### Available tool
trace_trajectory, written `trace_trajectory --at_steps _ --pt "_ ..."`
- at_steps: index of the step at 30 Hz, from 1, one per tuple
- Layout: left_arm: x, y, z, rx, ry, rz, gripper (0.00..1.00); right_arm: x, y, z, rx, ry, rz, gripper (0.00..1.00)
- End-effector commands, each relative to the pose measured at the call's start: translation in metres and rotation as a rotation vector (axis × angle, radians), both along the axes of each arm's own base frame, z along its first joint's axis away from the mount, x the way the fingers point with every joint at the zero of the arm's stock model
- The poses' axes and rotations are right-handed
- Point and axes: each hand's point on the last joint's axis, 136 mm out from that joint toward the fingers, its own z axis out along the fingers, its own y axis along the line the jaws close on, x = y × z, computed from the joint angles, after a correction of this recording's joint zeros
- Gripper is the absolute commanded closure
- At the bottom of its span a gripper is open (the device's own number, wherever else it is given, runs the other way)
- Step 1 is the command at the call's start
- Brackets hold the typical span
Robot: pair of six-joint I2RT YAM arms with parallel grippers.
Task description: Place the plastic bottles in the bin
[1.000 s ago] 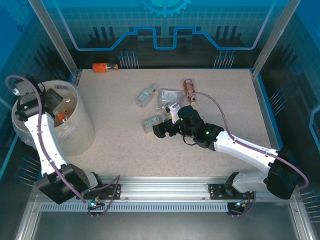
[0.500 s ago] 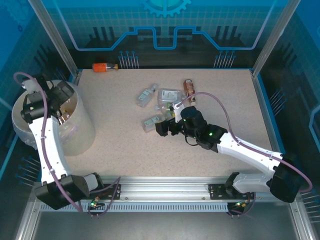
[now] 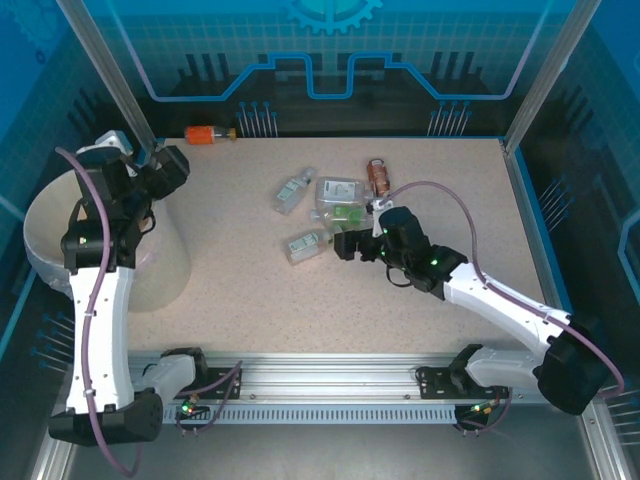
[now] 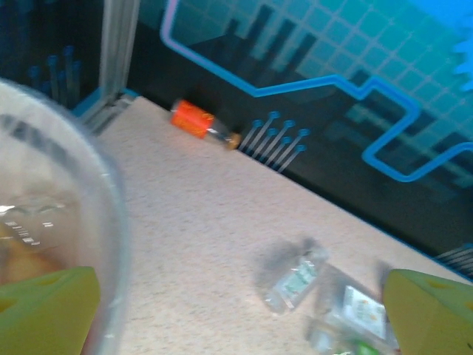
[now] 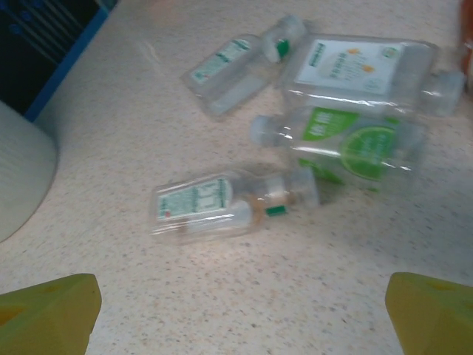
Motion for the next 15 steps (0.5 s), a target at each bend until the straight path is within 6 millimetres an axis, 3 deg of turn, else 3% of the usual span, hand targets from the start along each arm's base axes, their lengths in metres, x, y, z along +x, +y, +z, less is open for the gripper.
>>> trace_trajectory --at_steps 1,8,15 --pt "0.010 -0.031 0.009 -0.103 -0.072 -0.117 0.01 0.010 -0.026 -0.009 -0.036 0.060 -0.077 0.00" --pt "0.020 -0.078 0.000 -0.095 -0.042 -0.224 0.01 0.060 -0.071 -0.022 -0.118 0.136 -0.110 0.00" --pt "0.029 -0.118 -0.013 -0.092 -0.025 -0.340 0.01 0.114 -0.091 -0.046 -0.229 0.248 -0.096 0.00"
